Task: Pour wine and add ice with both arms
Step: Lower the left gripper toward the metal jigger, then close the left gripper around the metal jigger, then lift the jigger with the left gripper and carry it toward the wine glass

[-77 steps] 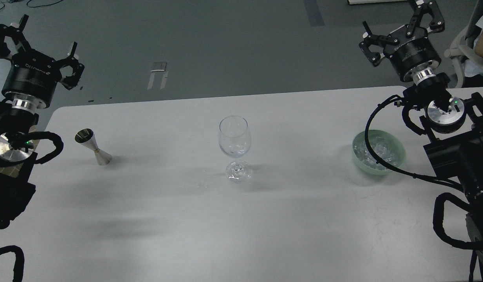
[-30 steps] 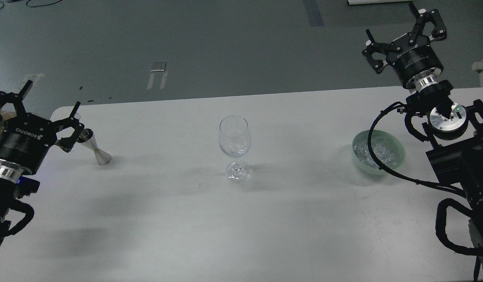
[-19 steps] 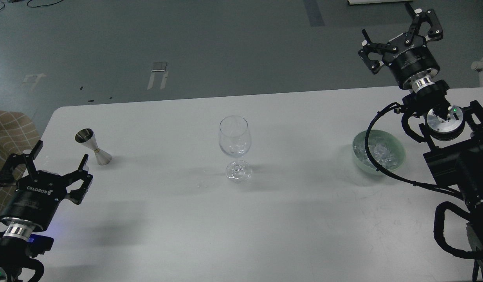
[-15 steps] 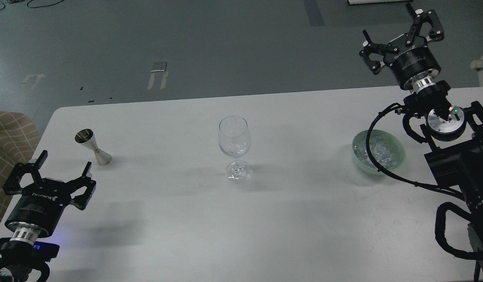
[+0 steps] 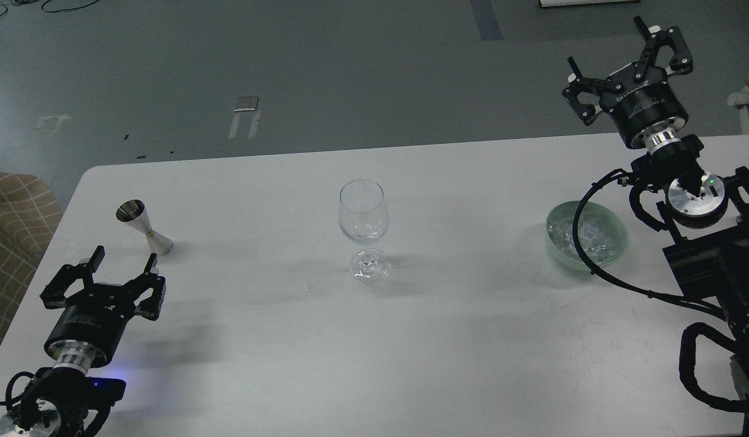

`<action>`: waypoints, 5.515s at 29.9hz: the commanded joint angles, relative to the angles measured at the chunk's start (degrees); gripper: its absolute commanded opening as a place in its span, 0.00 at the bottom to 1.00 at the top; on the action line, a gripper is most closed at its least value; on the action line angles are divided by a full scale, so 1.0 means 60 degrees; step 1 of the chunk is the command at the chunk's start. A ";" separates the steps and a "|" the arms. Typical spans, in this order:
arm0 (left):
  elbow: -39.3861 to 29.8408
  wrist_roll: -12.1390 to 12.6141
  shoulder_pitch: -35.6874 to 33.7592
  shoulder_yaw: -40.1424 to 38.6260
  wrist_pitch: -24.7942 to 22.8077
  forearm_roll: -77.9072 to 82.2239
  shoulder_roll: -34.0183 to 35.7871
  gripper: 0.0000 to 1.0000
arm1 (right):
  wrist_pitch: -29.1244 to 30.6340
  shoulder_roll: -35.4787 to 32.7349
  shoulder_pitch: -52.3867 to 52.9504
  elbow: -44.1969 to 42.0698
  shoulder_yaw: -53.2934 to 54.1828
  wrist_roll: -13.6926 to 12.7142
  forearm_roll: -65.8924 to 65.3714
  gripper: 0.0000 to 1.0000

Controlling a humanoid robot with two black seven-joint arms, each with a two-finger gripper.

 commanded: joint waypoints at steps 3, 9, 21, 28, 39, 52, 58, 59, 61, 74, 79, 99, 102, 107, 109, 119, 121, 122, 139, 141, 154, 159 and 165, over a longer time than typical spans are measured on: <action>0.0860 0.0006 -0.0569 -0.0001 0.0059 -0.0089 -0.0031 0.78 | 0.0001 0.0002 -0.0093 -0.0002 -0.0015 0.0002 -0.0011 1.00; 0.1578 -0.0009 -0.1301 -0.0001 -0.0014 -0.0089 -0.0368 0.79 | 0.0001 0.0002 -0.0122 -0.0001 -0.0015 0.0003 -0.0011 1.00; 0.3219 -0.0009 -0.2459 0.0087 -0.0248 -0.0074 -0.0720 0.70 | 0.0001 -0.0101 -0.0356 -0.0002 -0.0015 -0.0012 -0.0011 1.00; 0.4435 0.0079 -0.3147 0.0028 -0.0849 -0.0147 -0.0720 0.70 | 0.0001 -0.0160 -0.0459 -0.0002 -0.0015 -0.0012 -0.0011 1.00; 0.5724 0.0094 -0.3968 0.0013 -0.0908 -0.0177 -0.0793 0.67 | -0.0043 -0.0160 -0.0430 -0.0031 -0.0029 -0.0012 -0.0172 1.00; 0.6443 0.0123 -0.4466 0.0043 -0.1040 -0.0177 -0.0837 0.64 | -0.0160 -0.0160 -0.0430 -0.0031 -0.0029 -0.0027 -0.0187 1.00; 0.6457 0.0123 -0.4467 0.0072 -0.1025 -0.0162 -0.0837 0.64 | -0.0160 -0.0160 -0.0444 -0.0031 -0.0029 -0.0027 -0.0187 1.00; 0.6457 0.0123 -0.4481 0.0087 -0.1025 -0.0162 -0.0837 0.64 | -0.0160 -0.0160 -0.0444 -0.0031 -0.0029 -0.0027 -0.0187 1.00; 0.6472 0.0138 -0.4510 0.0101 -0.0996 -0.0177 -0.0822 0.64 | -0.0160 -0.0160 -0.0444 -0.0016 -0.0029 -0.0027 -0.0187 1.00; 0.7409 0.0475 -0.5389 0.0145 -0.0937 -0.0162 -0.0749 0.62 | -0.0160 -0.0174 -0.0430 -0.0016 -0.0175 -0.0027 -0.0187 1.00; 0.7818 0.0489 -0.5535 0.0160 -0.1010 -0.0162 -0.0764 0.62 | -0.0160 -0.0174 -0.0430 -0.0031 -0.0191 -0.0027 -0.0187 1.00; 0.8523 0.0811 -0.6019 0.0160 -0.1508 -0.0147 -0.0764 0.33 | -0.0160 -0.0232 -0.0459 -0.0046 -0.0220 -0.0027 -0.0187 1.00; 0.8508 0.0826 -0.6019 0.0145 -0.1581 -0.0147 -0.0764 0.29 | -0.0160 -0.0277 -0.0459 -0.0060 -0.0220 -0.0027 -0.0187 1.00; 0.8508 0.0958 -0.6034 0.0145 -0.1772 -0.0162 -0.0734 0.21 | -0.0160 -0.0277 -0.0444 -0.0046 -0.0220 -0.0027 -0.0187 1.00; 0.8508 0.0958 -0.6034 0.0131 -0.1772 -0.0162 -0.0749 0.21 | -0.0160 -0.0277 -0.0444 -0.0046 -0.0220 -0.0027 -0.0187 1.00; 0.8494 0.0958 -0.6019 -0.0001 -0.2021 -0.0177 -0.0764 0.21 | -0.0160 -0.0321 -0.0518 -0.0031 -0.0220 -0.0027 -0.0187 1.00; 0.8479 0.0958 -0.6034 -0.0001 -0.2065 -0.0177 -0.0778 0.21 | -0.0160 -0.0335 -0.0518 -0.0016 -0.0220 -0.0027 -0.0187 1.00; 0.8450 0.0958 -0.6034 -0.0001 -0.2094 -0.0191 -0.0778 0.21 | -0.0160 -0.0335 -0.0518 -0.0031 -0.0220 -0.0027 -0.0187 1.00; 0.6139 0.0973 -0.5931 0.0087 -0.1628 -0.0352 -0.0735 0.13 | -0.0160 -0.0379 -0.0532 -0.0031 -0.0220 -0.0027 -0.0187 1.00; 0.5814 0.0973 -0.5931 0.0116 -0.1392 -0.0352 -0.0749 0.13 | -0.0160 -0.0379 -0.0532 -0.0031 -0.0220 -0.0027 -0.0187 1.00; 0.3486 0.1588 -0.5946 0.0729 -0.0015 -0.0279 -0.0852 0.13 | -0.0160 -0.0467 -0.0635 -0.0002 -0.0220 -0.0027 -0.0187 1.00; 0.2476 0.1573 -0.5888 0.1405 0.0394 -0.0265 -0.0866 0.12 | -0.0160 -0.0467 -0.0649 -0.0016 -0.0220 -0.0027 -0.0187 1.00; 0.1683 0.1588 -0.5858 0.1755 0.0967 -0.0221 -0.0969 0.05 | -0.0160 -0.0482 -0.0737 -0.0016 -0.0220 -0.0027 -0.0187 1.00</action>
